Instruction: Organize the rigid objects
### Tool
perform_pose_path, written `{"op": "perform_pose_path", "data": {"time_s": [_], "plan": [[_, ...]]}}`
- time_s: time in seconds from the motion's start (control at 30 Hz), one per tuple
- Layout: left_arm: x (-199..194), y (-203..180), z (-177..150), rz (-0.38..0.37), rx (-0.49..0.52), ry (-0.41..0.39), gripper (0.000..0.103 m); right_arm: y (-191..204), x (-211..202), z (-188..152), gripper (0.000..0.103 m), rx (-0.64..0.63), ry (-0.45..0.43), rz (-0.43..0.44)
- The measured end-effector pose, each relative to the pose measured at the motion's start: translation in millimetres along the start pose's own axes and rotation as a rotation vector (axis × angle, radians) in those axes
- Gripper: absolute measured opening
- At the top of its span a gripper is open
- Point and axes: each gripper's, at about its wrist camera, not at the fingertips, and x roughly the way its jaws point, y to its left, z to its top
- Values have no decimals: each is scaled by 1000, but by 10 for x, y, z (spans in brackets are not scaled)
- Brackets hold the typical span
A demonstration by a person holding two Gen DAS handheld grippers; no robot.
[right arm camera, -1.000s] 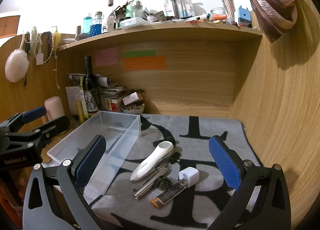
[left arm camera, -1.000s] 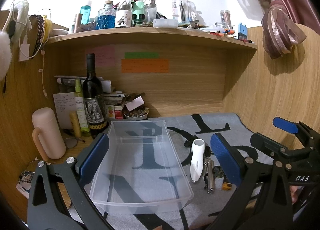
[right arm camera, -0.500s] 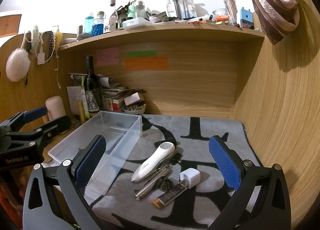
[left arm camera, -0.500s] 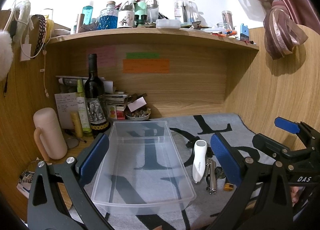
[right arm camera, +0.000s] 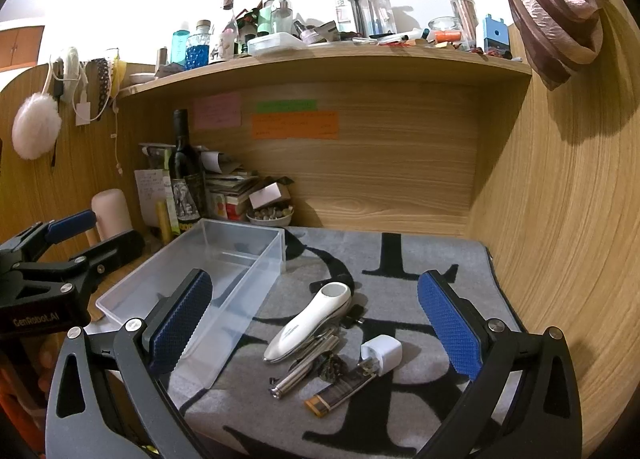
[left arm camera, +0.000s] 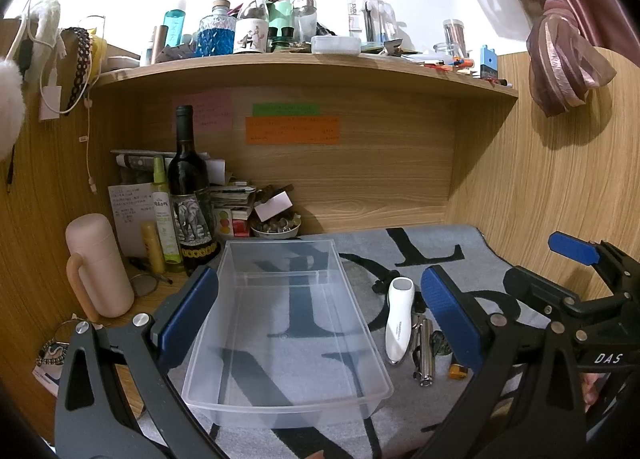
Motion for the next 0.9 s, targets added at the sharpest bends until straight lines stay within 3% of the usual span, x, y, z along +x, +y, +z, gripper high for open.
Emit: {"op": "perform_pose_path", "data": {"time_s": [0.9], "plan": [[60,-71,-10,0,15,-1,103,-68,29,3,103,18,3,-14]]}}
